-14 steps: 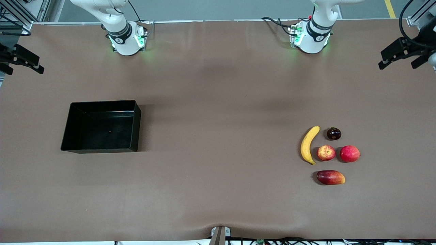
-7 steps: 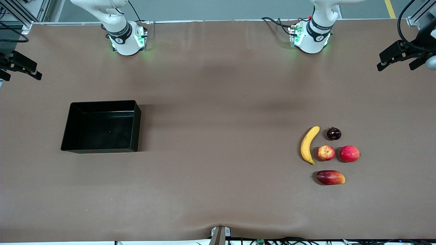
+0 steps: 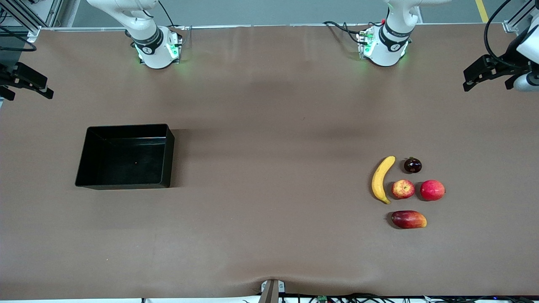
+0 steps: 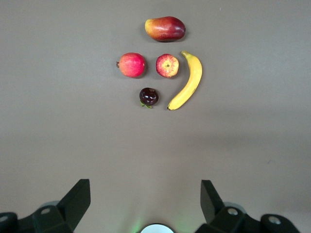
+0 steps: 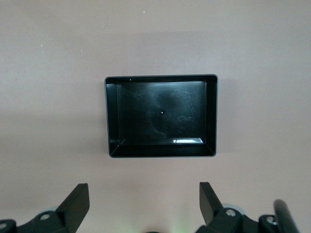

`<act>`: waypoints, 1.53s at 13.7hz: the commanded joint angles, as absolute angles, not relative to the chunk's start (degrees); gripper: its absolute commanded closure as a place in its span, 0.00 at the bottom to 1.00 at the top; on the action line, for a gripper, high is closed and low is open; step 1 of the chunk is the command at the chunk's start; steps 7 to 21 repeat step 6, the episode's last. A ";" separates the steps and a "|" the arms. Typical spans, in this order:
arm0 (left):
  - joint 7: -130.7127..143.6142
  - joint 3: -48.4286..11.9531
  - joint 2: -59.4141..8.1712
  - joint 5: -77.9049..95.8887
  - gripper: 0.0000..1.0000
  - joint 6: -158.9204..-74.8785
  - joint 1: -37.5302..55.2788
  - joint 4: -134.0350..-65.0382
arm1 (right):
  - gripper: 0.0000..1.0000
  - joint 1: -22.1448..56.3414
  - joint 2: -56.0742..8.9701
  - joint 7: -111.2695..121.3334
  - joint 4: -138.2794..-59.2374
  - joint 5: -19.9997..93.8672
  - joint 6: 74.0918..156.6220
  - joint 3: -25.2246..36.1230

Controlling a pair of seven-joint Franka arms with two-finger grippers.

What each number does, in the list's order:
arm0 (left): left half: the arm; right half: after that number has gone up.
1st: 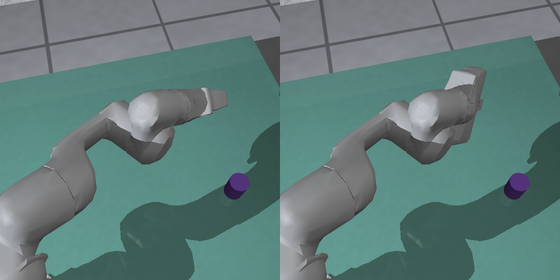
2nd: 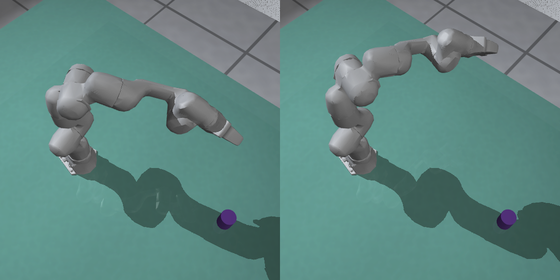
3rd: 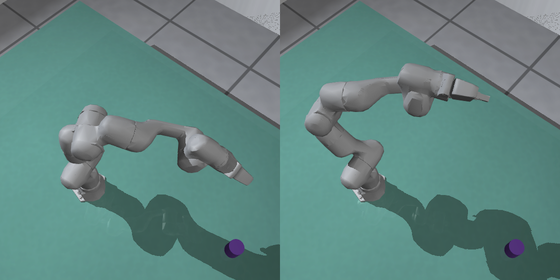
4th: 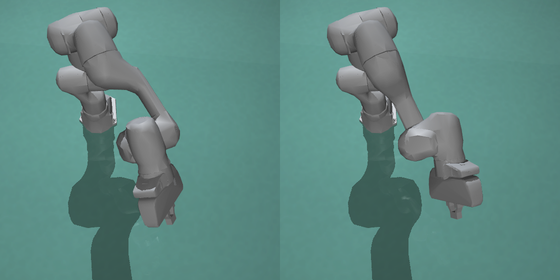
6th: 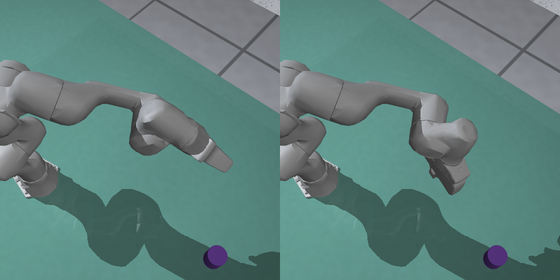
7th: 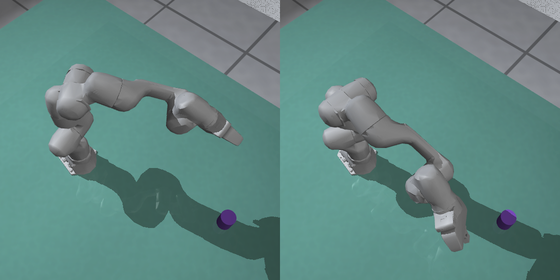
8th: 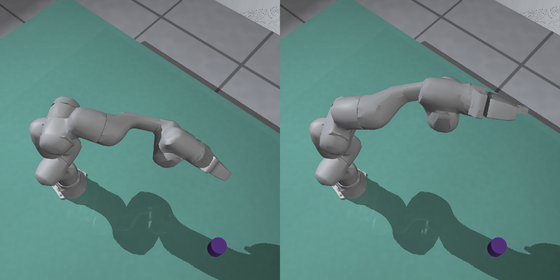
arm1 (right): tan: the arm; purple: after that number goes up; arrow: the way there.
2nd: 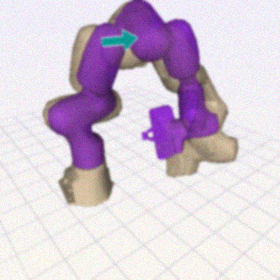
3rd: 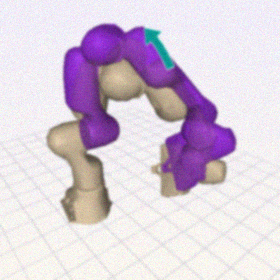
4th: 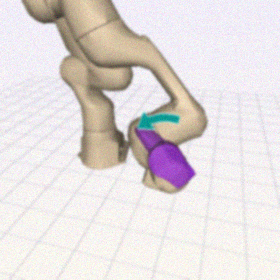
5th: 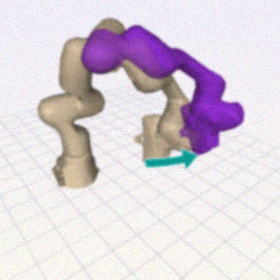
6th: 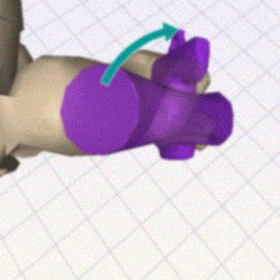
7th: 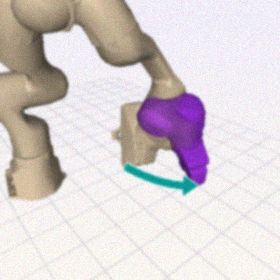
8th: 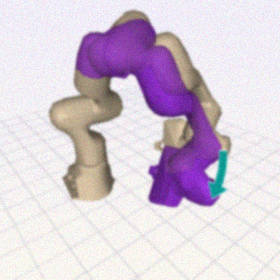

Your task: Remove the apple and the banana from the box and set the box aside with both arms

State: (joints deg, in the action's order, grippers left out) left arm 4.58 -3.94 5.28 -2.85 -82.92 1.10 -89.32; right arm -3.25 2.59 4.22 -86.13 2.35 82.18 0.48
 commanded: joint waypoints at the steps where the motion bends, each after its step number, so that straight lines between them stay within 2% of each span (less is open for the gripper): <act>1: 4.75 -3.87 4.83 -3.87 0.00 -81.91 1.32 -87.89 | 0.00 -3.25 2.02 3.52 -84.73 3.25 81.30 0.44; 21: 4.83 -3.96 4.83 -3.87 0.00 -81.91 1.23 -87.80 | 0.00 -3.43 2.02 3.52 -84.81 3.25 81.30 0.44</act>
